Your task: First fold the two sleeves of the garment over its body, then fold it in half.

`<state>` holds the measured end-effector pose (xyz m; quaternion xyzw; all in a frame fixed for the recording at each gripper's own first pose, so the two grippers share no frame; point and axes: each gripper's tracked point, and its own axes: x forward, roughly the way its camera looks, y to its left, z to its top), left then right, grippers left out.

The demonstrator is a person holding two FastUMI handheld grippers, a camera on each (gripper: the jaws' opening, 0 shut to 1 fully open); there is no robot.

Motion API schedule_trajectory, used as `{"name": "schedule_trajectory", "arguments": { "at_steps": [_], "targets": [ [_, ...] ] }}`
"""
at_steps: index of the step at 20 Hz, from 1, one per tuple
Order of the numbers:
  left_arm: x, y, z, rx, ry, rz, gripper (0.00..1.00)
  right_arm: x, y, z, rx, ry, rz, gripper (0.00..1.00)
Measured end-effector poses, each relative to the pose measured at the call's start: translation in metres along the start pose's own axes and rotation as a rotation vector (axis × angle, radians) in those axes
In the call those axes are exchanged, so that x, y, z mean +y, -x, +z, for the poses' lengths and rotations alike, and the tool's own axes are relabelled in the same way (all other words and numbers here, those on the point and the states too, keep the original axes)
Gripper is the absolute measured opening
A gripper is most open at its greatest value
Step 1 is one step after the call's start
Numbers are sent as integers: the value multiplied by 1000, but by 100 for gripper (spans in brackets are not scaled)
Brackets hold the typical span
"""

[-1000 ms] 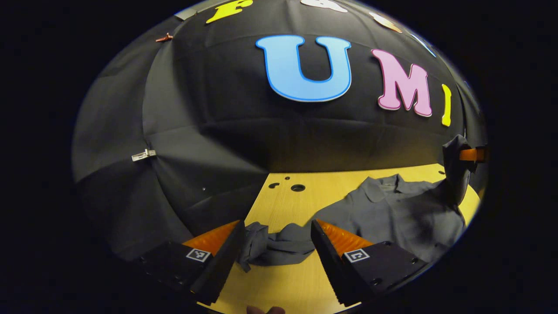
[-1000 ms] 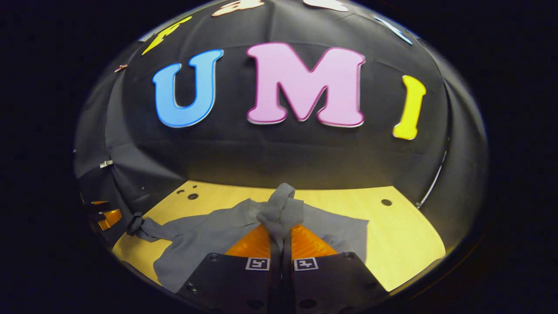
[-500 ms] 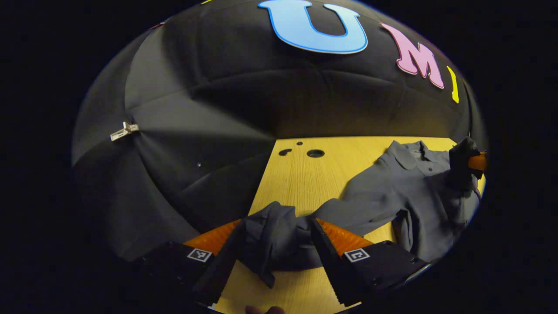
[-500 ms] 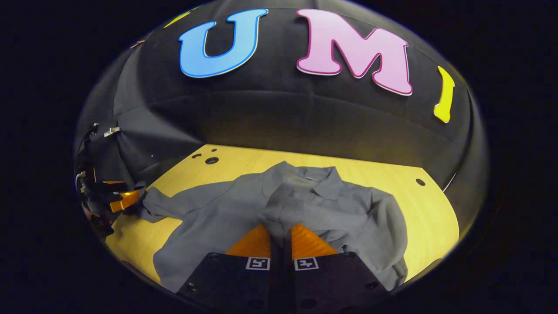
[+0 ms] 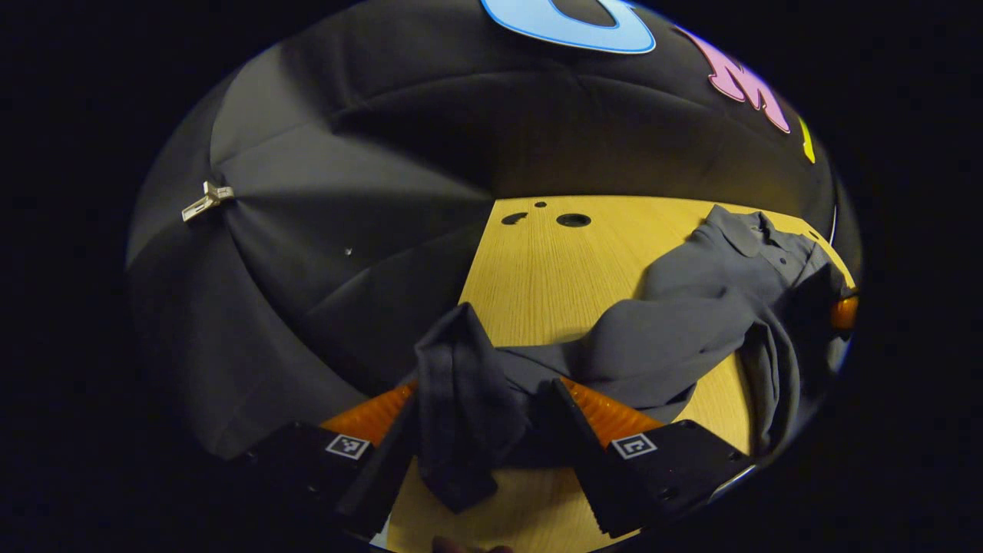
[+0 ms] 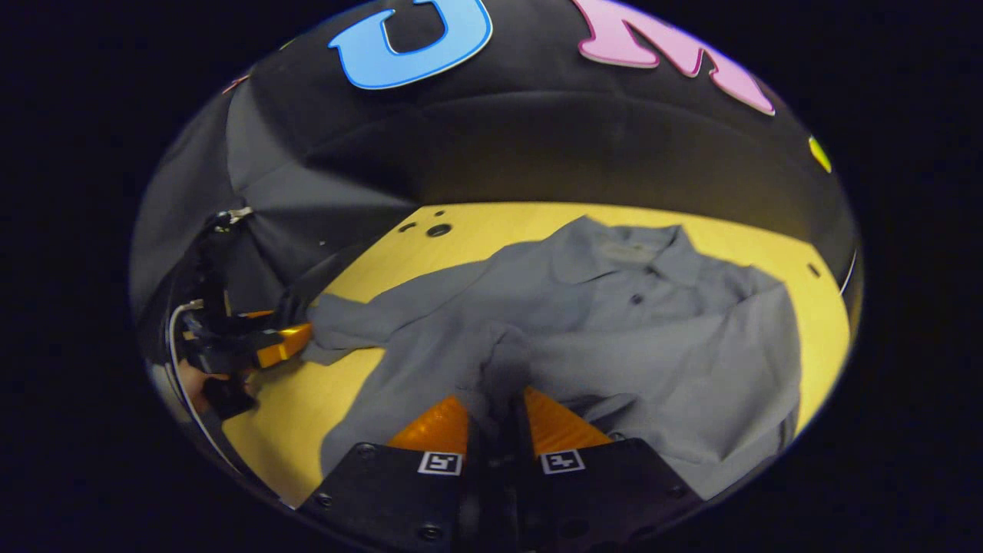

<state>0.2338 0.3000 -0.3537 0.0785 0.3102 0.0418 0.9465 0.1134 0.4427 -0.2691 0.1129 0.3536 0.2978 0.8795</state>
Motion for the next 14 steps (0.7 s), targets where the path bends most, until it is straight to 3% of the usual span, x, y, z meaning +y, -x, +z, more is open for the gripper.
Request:
{"name": "schedule_trajectory", "arguments": {
  "at_steps": [3, 5, 8, 9, 10, 14],
  "targets": [
    [8, 0, -1, 12, -19, 16, 89, 35, 11, -4, 3, -33, 145, 78],
    [10, 0, -2, 21, -35, 9, 60, 33, 22, 2, -21, -12, 146, 82],
    [15, 6, -1, 24, 3, -48, 15, 4, 46, 6, -62, 23, 70, 90],
    [21, 9, -1, 23, 19, -53, 15, -8, 53, 6, -72, 32, 42, 90],
    [32, 12, -3, 25, 38, -36, 9, -20, 59, 6, -80, 39, 12, 90],
    [70, 32, -7, 4, 97, 33, 8, -65, 89, 9, -102, 32, -79, 90]
  ]
}}
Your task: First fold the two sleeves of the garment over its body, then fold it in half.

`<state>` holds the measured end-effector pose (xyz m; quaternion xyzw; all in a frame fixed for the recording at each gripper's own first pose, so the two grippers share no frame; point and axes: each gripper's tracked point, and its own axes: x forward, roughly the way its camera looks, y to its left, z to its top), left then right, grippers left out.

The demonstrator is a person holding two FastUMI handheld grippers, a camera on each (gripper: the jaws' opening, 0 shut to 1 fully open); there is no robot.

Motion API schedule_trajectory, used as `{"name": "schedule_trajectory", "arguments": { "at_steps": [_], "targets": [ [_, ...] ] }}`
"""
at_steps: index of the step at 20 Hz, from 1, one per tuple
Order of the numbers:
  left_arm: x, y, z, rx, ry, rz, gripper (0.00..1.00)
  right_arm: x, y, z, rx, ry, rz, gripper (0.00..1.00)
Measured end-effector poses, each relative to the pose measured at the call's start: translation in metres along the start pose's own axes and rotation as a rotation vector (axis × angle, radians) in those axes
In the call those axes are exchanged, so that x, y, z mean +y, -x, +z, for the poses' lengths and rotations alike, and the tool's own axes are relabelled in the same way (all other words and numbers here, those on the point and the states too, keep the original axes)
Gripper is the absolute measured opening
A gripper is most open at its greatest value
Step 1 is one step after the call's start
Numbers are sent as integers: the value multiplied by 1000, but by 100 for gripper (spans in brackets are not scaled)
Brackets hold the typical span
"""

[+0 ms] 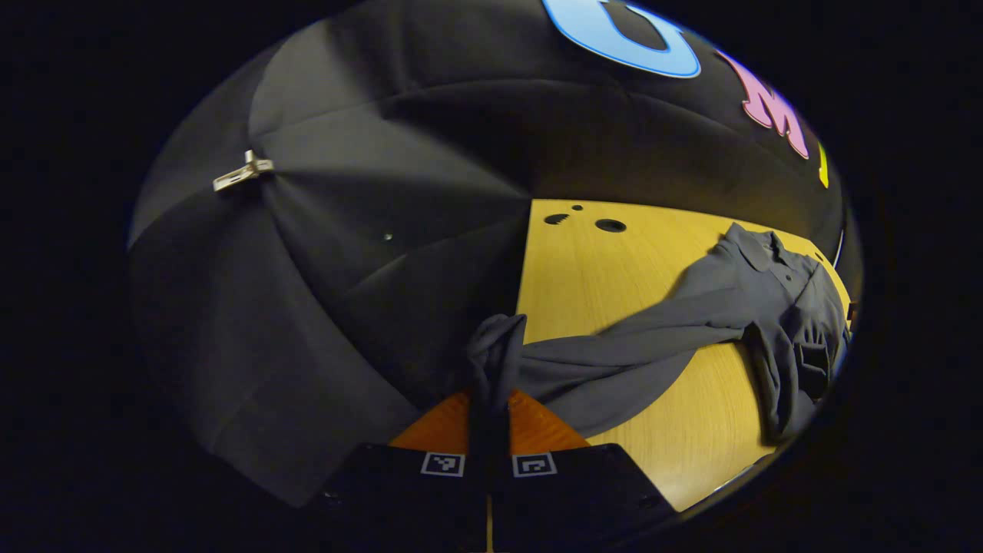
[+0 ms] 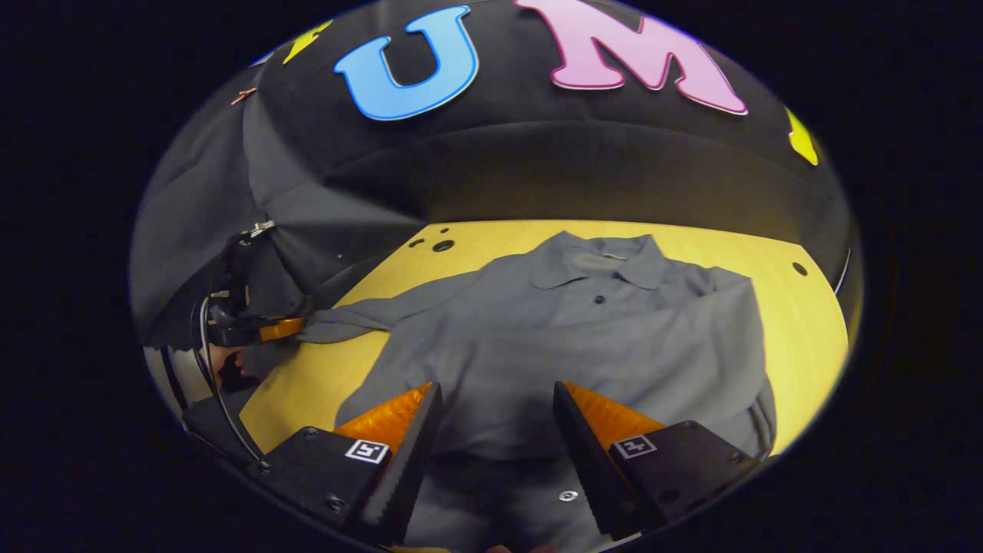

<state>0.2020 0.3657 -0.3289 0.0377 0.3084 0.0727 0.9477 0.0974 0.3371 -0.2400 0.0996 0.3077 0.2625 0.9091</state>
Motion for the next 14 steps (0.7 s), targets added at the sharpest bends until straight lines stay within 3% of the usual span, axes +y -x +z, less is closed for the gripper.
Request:
{"name": "schedule_trajectory", "arguments": {
  "at_steps": [2, 7, 14],
  "targets": [
    [8, 17, 4, -35, 40, 8, 8, -21, 16, 2, -8, -2, -38, 90],
    [4, 63, 44, -206, 138, -68, 8, -69, 57, 3, -29, -36, -137, 90],
    [-34, 119, 154, -433, 179, -149, 8, -122, 117, 14, -92, -71, -234, 89]
  ]
}}
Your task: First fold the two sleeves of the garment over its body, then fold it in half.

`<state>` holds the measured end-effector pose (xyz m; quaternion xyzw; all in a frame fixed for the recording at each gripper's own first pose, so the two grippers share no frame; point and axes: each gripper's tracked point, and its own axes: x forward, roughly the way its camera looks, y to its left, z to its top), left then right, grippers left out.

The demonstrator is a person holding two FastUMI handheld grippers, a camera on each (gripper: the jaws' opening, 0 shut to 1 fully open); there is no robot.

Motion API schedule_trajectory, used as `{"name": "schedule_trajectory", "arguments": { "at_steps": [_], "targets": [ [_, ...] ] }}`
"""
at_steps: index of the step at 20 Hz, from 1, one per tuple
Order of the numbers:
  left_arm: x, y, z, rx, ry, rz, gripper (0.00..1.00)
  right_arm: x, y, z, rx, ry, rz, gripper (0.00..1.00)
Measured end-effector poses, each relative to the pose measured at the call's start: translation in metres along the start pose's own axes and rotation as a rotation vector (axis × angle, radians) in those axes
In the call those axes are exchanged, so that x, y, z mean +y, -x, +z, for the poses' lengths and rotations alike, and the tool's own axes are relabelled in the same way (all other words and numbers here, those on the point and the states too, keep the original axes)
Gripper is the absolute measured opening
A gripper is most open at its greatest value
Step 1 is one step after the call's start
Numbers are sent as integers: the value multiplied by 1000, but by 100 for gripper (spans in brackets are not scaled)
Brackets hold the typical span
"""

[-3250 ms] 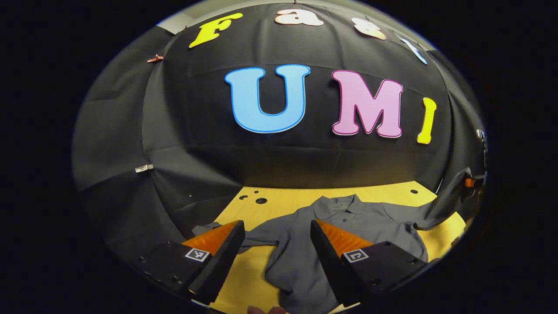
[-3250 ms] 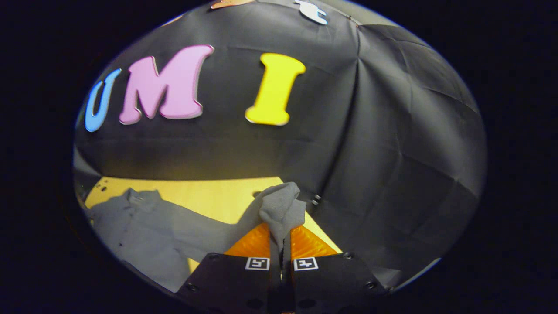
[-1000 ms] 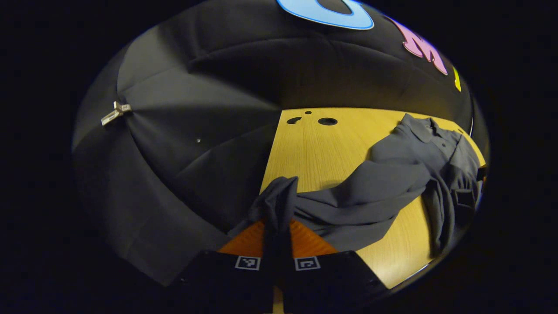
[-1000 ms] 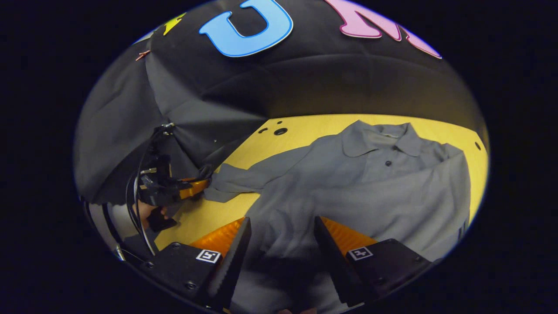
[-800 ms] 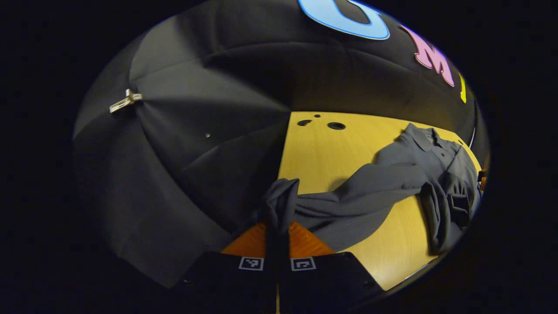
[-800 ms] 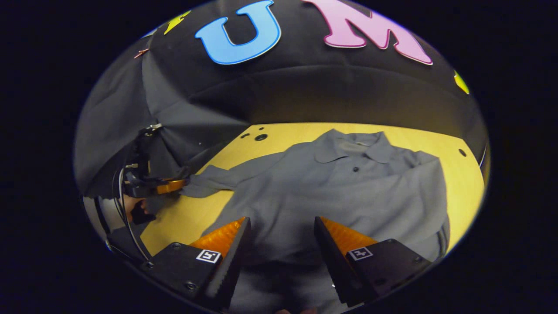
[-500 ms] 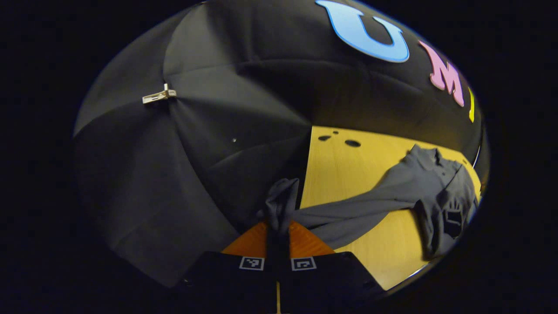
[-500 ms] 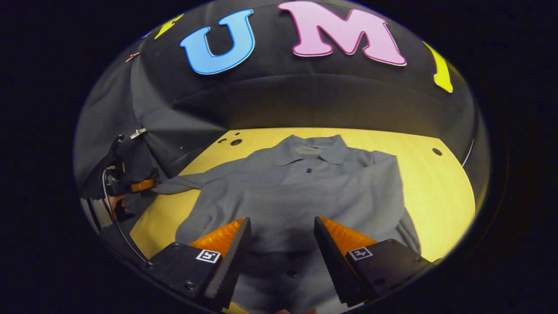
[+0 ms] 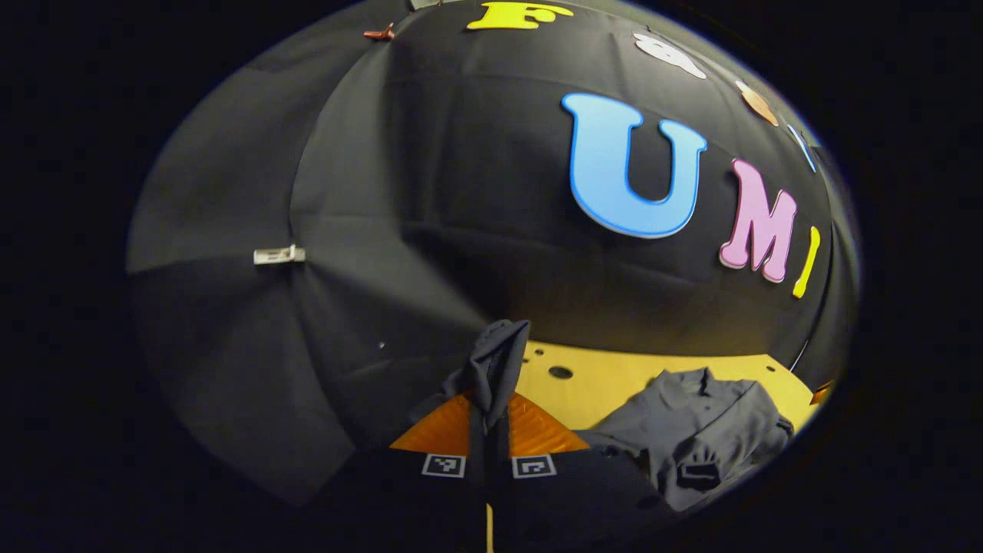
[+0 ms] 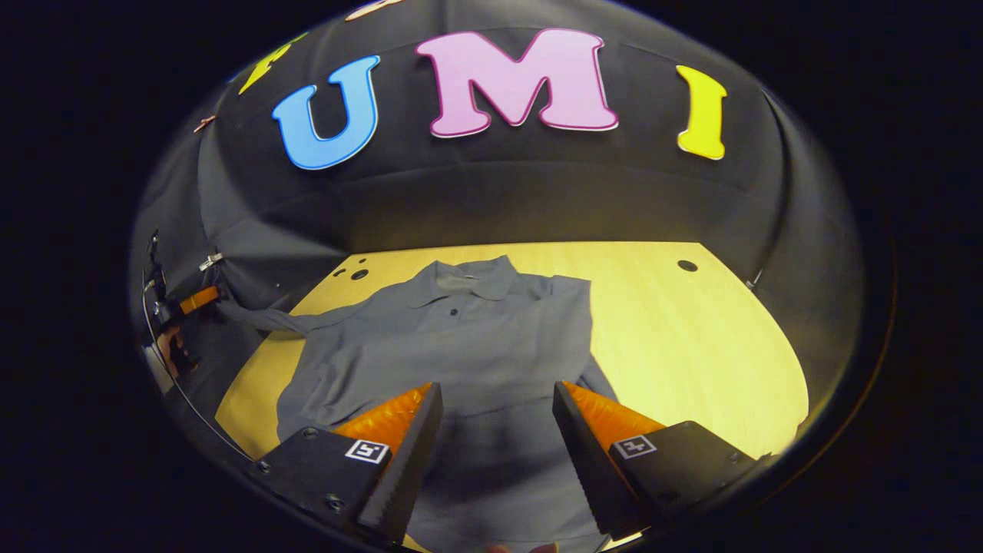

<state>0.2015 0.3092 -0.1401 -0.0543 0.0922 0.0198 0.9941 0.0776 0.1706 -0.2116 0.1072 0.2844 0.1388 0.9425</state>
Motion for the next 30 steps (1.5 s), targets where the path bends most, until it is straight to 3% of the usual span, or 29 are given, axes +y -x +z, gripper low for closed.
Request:
{"name": "schedule_trajectory", "arguments": {
  "at_steps": [3, 8, 15, 20, 23, 30],
  "targets": [
    [-38, 0, 39, -52, -29, -37, 8, -19, 15, 6, -21, -20, -28, 90],
    [-146, 11, 79, -91, -150, -166, 8, -49, 33, 6, -53, -52, -78, 89],
    [-342, 28, 73, -59, -38, -420, 8, -93, 53, -10, -37, -93, -123, 89],
    [-454, 37, 18, 17, -47, -553, 8, -126, 64, -34, 3, -108, -144, 89],
    [-516, 38, -44, 98, -69, -625, 8, -140, 69, -46, 27, -125, -147, 89],
    [-584, 42, -180, 280, -175, -706, 8, -164, 66, -65, 81, -124, -114, 89]
  ]
}}
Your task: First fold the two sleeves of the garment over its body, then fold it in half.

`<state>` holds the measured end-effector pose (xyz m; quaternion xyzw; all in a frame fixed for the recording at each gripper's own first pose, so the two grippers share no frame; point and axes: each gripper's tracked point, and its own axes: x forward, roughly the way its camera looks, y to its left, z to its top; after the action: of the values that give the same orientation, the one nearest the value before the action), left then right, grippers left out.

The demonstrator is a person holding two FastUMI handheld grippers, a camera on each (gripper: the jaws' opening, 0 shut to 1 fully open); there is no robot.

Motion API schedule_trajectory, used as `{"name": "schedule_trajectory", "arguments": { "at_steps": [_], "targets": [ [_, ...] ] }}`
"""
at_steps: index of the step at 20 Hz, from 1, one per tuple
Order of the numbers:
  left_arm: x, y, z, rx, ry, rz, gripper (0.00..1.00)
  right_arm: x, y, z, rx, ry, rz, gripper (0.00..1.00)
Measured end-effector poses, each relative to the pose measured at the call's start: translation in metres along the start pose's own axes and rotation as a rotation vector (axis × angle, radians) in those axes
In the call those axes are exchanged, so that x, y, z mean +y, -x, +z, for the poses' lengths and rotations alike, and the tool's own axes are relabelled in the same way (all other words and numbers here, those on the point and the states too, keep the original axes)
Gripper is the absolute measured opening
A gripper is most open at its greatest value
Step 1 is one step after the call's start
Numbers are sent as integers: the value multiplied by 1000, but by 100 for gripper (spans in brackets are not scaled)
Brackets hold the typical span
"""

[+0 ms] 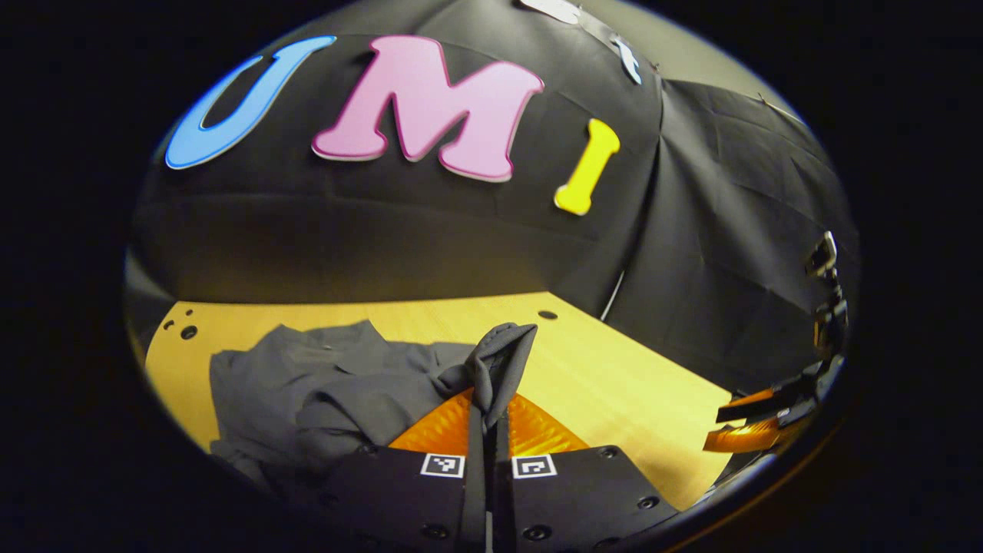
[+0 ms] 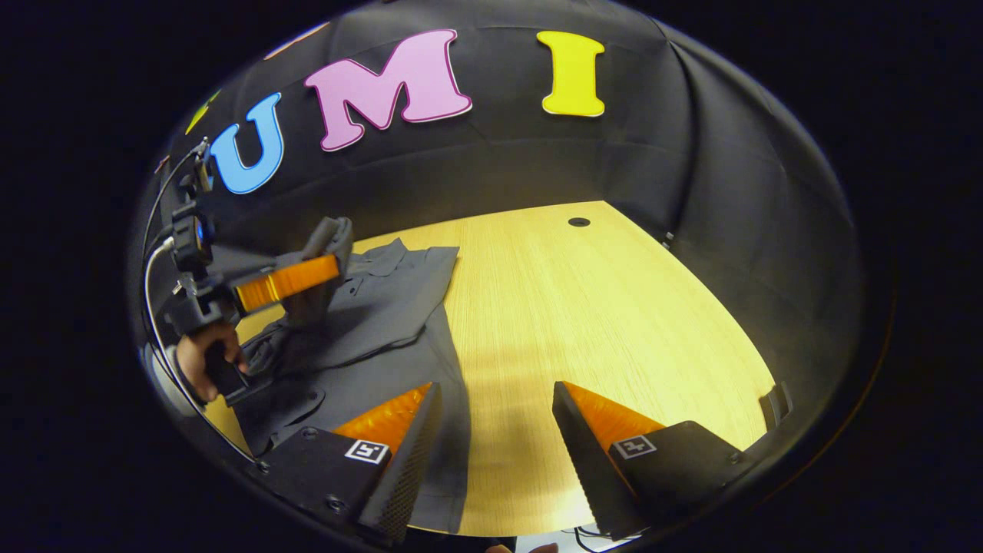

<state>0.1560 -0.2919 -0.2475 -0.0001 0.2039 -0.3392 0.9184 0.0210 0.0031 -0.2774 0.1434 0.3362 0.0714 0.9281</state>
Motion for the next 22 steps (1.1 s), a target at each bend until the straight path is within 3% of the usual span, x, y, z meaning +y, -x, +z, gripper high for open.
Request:
{"name": "schedule_trajectory", "arguments": {
  "at_steps": [5, 6, 7, 8, 10, 12, 14, 19, 22],
  "targets": [
    [-20, -18, -50, 107, 16, -41, 19, 5, -7, -8, 41, 32, 61, 91],
    [-24, -21, -57, 117, 23, -47, 28, 5, -7, -9, 46, 32, 68, 91],
    [-26, -21, -62, 127, 28, -44, 25, 6, -9, -12, 56, 30, 78, 92],
    [-29, -22, -68, 139, 33, -51, 52, 8, -12, -15, 68, 26, 92, 93],
    [-40, -20, -67, 144, 22, -69, 60, 15, -14, -14, 83, 22, 122, 97],
    [-52, -9, -60, 129, 8, -87, 82, 26, -15, -13, 87, 35, 143, 97],
    [-58, 11, -49, 110, 18, -100, 94, 35, -13, -16, 103, 42, 169, 97],
    [-44, 91, -32, 75, 52, -64, 96, 47, -6, -30, 139, 61, 180, 99],
    [-14, 145, -39, 81, 77, 10, 96, 46, 5, -43, 164, 65, 167, 99]
  ]
}}
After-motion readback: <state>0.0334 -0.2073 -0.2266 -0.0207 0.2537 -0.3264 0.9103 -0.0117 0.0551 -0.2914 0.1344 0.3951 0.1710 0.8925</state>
